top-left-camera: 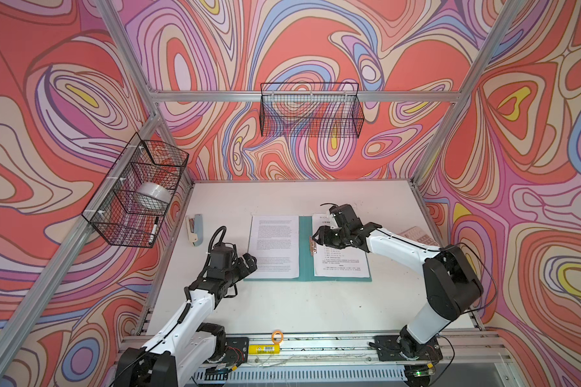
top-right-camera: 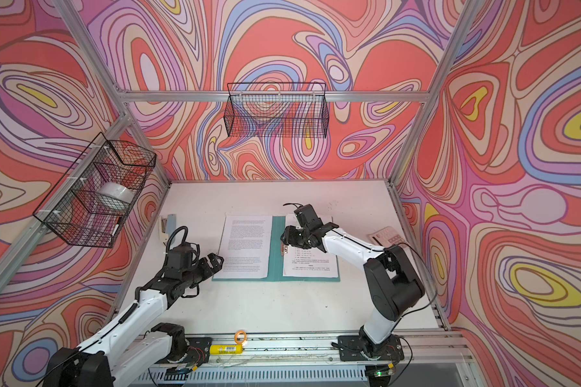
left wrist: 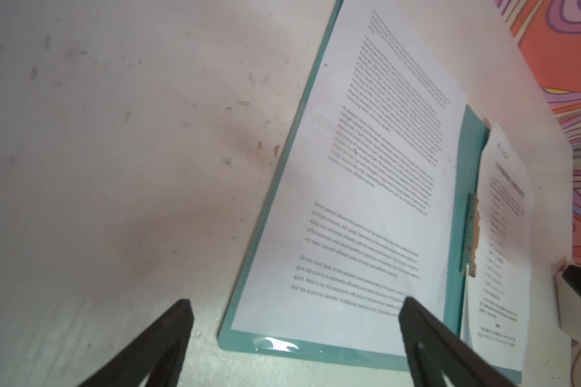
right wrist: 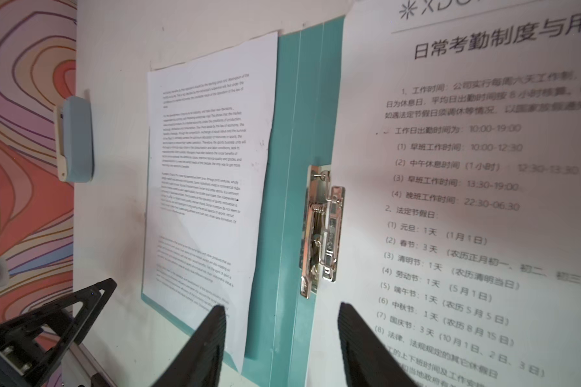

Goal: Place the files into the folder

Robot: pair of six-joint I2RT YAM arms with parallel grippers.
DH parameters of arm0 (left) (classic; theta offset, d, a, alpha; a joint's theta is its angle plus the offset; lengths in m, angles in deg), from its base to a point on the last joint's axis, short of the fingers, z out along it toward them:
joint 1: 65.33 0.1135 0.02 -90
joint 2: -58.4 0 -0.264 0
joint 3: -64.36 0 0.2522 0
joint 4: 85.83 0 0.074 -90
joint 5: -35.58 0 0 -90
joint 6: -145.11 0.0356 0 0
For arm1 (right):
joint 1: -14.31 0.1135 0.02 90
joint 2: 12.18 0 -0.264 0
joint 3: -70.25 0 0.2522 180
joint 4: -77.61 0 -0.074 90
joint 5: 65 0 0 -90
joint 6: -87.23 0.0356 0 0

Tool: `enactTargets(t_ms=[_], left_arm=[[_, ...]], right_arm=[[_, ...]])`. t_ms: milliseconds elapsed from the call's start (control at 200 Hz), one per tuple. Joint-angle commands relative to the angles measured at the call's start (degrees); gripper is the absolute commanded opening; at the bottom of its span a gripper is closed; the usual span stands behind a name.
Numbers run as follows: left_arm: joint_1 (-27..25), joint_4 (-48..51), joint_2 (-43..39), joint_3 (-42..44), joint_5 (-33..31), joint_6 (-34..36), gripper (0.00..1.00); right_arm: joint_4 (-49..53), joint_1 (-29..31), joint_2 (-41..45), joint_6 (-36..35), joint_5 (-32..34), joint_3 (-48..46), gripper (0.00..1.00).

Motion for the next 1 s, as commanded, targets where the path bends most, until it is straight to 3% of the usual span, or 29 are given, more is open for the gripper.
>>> enactTargets(t_ms=[0, 366, 571, 651, 751, 997], left_arm=[[0.59, -1.96, 2.05, 0.59, -2.35, 0.43, 0.95], [2.25, -8.23, 7.86, 2.4, 0.76, 0.87, 0.94], [2.8, -8.97, 8.45, 3.01, 1.67, 0.86, 0.94], [2.9, -9.19, 8.76, 2.95, 2.27, 0.95, 0.93], [2.99, -10.44, 9.09, 3.53, 3.31, 0.87, 0.93], [5.48, -25.2, 13.01, 8.18, 14.92, -2.86, 0.93]], right_arm=[[-1.28, 0.17, -4.59, -1.52, 0.62, 1.92, 0.56], [-6.49, 0.17, -13.72, -0.43, -0.51, 2.06, 0.55], [-4.87, 0.17, -16.11, 1.08, 1.31, 2.01, 0.42], [-3.65, 0.17, -16.71, 1.14, 2.34, 2.15, 0.32], [-3.06, 0.18, -17.3, 0.71, 2.56, 1.55, 0.31], [-7.09, 0.17, -17.68, 1.63, -0.34, -1.6, 0.31]])
